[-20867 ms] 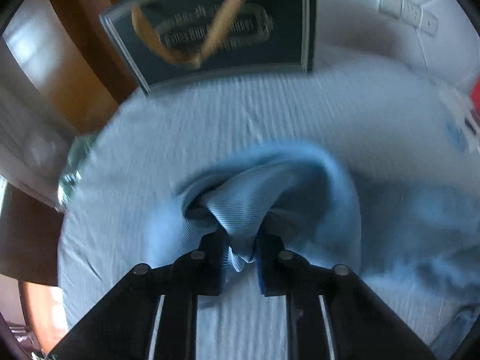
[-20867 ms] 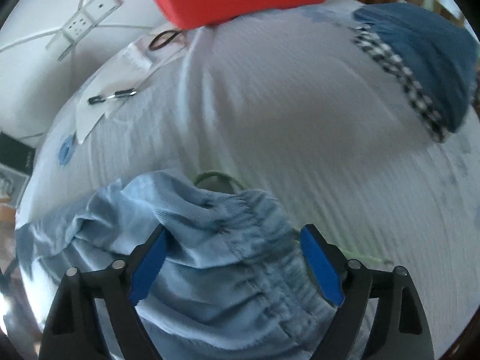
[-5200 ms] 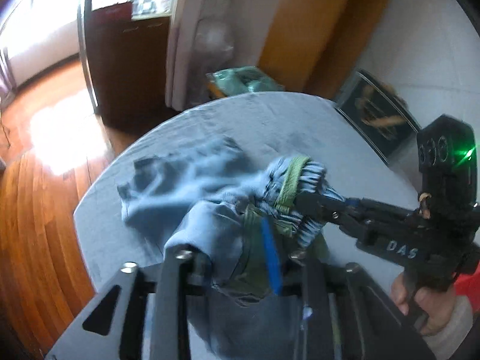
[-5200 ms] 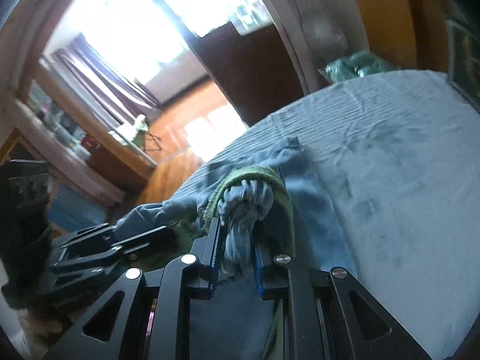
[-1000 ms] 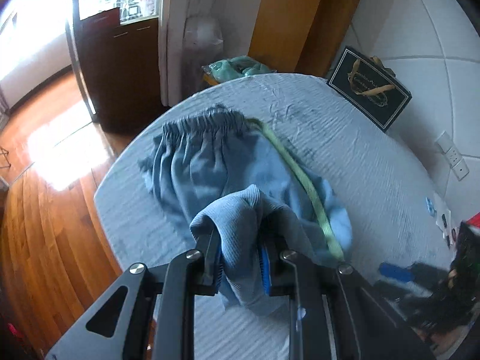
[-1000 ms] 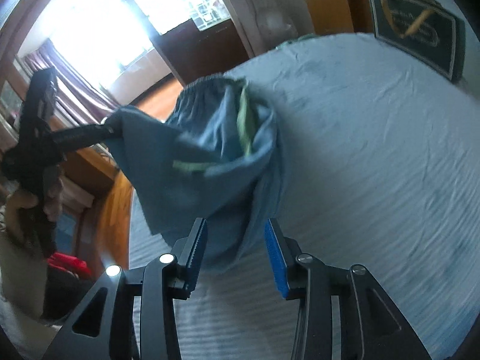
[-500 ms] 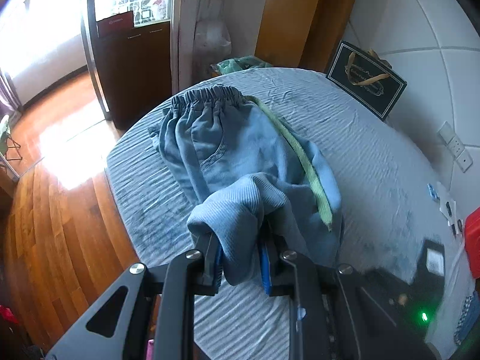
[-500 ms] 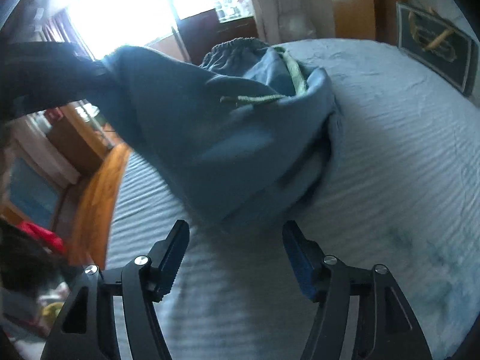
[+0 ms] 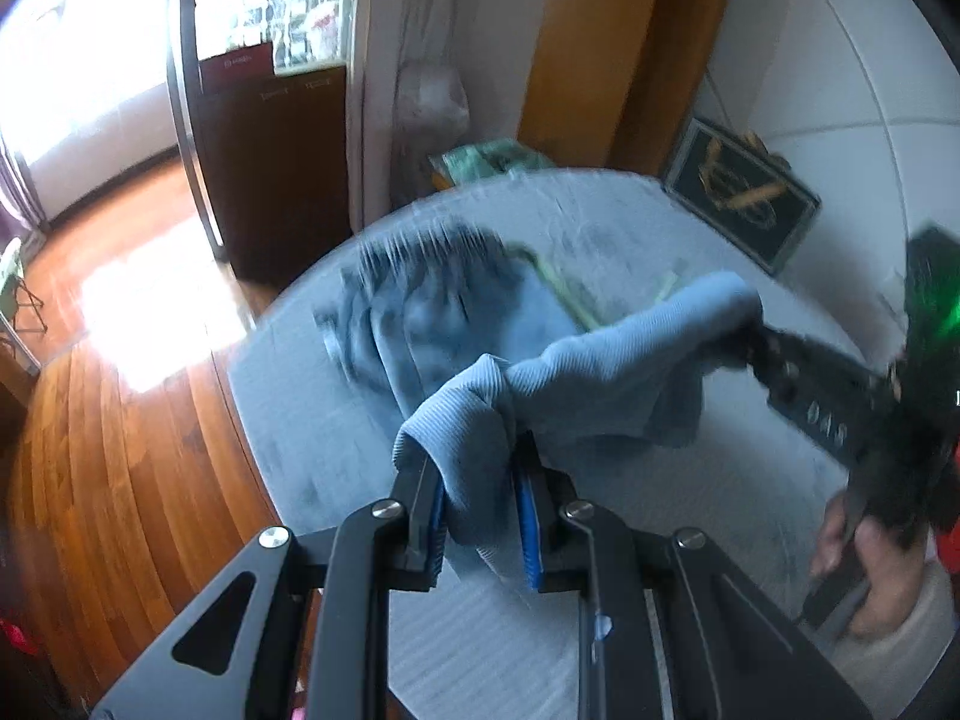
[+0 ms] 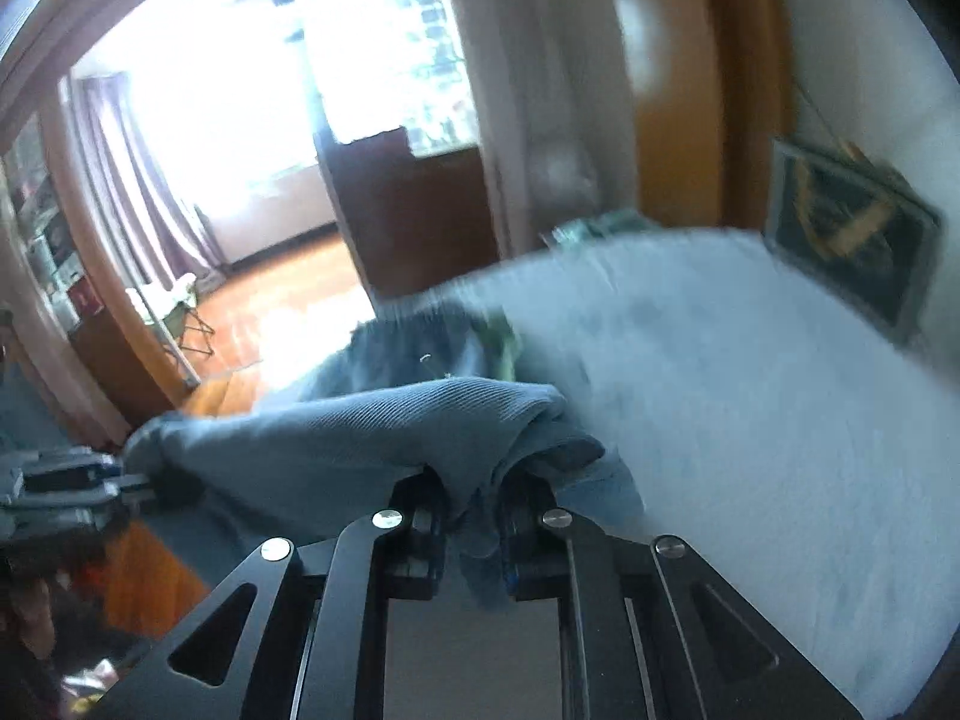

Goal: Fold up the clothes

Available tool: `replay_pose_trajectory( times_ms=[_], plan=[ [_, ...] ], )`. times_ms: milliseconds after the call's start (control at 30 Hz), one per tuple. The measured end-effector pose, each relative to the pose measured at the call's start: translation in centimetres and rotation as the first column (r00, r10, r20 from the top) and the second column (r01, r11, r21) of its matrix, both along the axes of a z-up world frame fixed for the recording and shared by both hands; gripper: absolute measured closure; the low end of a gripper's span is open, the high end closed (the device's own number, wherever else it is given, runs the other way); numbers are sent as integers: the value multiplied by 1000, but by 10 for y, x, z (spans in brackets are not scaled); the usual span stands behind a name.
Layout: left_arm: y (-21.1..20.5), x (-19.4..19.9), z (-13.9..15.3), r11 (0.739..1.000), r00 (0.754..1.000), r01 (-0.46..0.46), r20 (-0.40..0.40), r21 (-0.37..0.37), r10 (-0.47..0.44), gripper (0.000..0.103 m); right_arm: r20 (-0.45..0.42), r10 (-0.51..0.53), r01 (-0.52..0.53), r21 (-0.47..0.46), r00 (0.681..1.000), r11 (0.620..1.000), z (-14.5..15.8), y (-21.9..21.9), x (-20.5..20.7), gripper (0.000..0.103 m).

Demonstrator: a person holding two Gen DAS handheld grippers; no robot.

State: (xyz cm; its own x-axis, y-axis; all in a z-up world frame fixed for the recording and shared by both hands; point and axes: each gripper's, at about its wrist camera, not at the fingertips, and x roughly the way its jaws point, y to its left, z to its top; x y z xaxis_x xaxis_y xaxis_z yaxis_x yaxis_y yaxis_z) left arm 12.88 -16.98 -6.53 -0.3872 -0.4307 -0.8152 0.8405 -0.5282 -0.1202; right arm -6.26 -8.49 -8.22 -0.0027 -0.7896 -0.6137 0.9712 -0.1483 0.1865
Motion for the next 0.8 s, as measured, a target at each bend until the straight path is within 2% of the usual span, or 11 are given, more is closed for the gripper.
replay_pose_trajectory(
  times_ms=[100, 200, 267, 300, 333, 467, 567, 667, 800],
  plan=[
    [-46, -7, 5, 1000, 1000, -10, 9, 0, 10, 84, 7, 54, -54, 42, 999, 998, 8, -70, -13, 89],
    [-93, -14, 10, 1000, 1000, -21, 18, 1, 21, 83, 76, 79, -93, 215, 994, 972, -21, -155, -34, 87],
    [-123, -21, 2, 999, 998, -37, 53, 12, 36, 62, 87, 49, -70, 260, 995, 963, -35, -184, -48, 77],
    [-137, -23, -2, 999, 996, -48, 74, 17, 47, 39, 85, 30, -52, 275, 996, 960, -41, -195, -56, 70],
    [-141, -23, -4, 998, 996, -51, 74, 26, 49, 30, 90, 12, -37, 281, 996, 959, -43, -202, -64, 68],
    [-137, -17, -2, 997, 999, -40, 20, 68, 38, 28, 165, -47, 7, 232, 985, 973, -27, -181, -97, 64],
    [-106, -10, -14, 990, 997, -73, -3, 124, 74, 28, 210, -59, 13, 212, 976, 977, -23, -150, -107, 64],
    [-71, -11, -30, 983, 995, -101, -5, 153, 103, 28, 240, -55, 1, 219, 969, 976, -33, -110, -96, 64],
    [-23, -13, -52, 973, 990, -135, -4, 185, 138, 28, 229, -63, 2, 255, 971, 967, -50, -73, -78, 64]
  ],
)
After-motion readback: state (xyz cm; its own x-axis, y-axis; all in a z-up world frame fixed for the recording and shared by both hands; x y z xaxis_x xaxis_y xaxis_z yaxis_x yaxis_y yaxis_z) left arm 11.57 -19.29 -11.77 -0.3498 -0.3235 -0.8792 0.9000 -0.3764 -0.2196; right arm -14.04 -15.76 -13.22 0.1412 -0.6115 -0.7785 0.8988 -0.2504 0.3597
